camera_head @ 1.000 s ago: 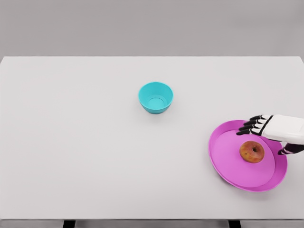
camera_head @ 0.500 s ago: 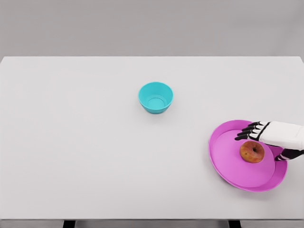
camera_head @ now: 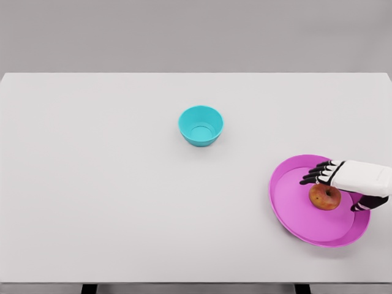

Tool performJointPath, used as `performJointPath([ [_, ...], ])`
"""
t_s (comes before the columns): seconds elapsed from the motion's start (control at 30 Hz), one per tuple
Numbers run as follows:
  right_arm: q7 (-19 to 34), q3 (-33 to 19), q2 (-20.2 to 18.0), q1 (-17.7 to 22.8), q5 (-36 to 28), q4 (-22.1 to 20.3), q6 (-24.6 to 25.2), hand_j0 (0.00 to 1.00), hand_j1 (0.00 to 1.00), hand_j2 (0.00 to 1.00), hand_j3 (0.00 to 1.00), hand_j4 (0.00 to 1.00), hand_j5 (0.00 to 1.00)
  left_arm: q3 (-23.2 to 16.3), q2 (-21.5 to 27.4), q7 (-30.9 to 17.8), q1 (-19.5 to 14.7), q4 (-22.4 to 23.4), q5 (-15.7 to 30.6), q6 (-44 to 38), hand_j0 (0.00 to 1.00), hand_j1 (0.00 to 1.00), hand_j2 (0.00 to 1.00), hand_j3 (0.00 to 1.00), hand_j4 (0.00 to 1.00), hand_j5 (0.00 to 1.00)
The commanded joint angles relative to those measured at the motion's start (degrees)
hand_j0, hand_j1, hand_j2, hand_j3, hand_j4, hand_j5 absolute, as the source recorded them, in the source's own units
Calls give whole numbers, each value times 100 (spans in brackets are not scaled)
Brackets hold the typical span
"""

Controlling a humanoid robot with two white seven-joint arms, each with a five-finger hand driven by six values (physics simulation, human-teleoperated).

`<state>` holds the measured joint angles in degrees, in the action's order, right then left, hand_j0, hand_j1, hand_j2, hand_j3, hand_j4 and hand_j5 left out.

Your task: Put the apple from the pink plate into the blue bowl with your right arm

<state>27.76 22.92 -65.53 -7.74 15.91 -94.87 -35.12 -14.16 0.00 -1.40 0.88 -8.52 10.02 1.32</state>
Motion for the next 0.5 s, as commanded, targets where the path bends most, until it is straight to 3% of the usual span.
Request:
performJointPath([
  [0.0,1,2,-3,9,-35,-40,12,100,100,100,100,100,100,1,0,-1,0,-1,0,0,100,100,100,100,100,100],
  [0.2,-8,20,-3,9,-35,-75,12,97,97,97,97,97,97,1,0,-1,0,-1,0,0,100,100,100,100,100,100],
  [0.37,1,90,-3,18,-35,-163,12,60,60,60,60,60,60,1,0,-1,0,-1,0,0,100,100,100,100,100,100],
  [0.47,1,134,-12,18,-35,-207,12,59,59,59,59,59,59,1,0,-1,0,-1,0,0,100,100,100,100,100,100],
])
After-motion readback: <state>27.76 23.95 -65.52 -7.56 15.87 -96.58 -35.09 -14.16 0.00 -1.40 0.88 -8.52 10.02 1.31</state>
